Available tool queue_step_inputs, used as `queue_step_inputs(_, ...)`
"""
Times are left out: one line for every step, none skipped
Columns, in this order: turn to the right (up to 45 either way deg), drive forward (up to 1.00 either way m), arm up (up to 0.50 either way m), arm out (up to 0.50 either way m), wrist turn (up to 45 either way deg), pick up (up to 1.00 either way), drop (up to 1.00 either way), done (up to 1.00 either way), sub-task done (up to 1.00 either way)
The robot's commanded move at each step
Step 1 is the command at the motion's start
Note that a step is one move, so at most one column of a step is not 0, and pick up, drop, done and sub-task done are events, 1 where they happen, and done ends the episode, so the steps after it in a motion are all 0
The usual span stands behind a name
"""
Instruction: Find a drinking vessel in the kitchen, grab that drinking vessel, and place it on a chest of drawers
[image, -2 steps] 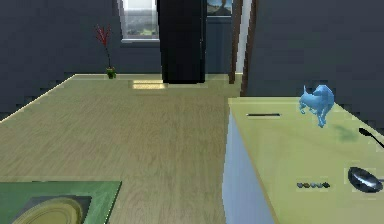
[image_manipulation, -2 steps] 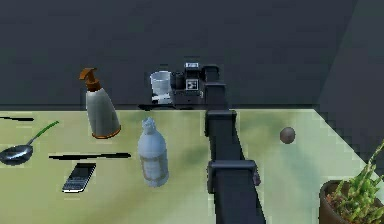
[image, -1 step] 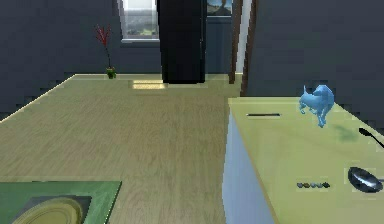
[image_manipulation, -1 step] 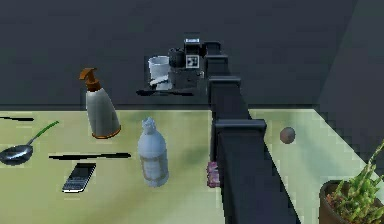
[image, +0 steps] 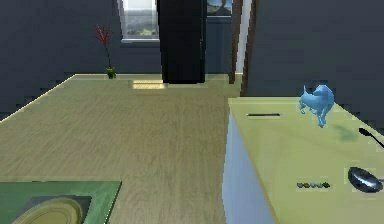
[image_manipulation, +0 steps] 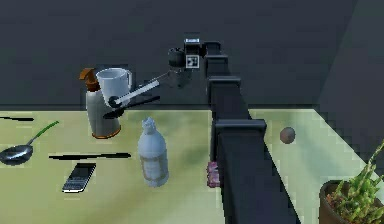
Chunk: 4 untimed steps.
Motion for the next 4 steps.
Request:
queue_step_inputs(0.0, 0.00, 0.00, 0.00, -45.0, 0.00, 0.00, 0.00, 0.00)
queue_step_inputs(0.0, 0.00, 0.00, 0.00, -21.0, 0.00, 0.00, 0.00, 0.00)
queue_step_inputs(0.0, 0.00, 0.00, -0.38, 0.0, 0.00, 0.00, 0.00, 0.00)
queue_step_inputs(-6.0, 0.00, 0.00, 0.00, 0.0, 0.00, 0.00, 0.00, 0.00)
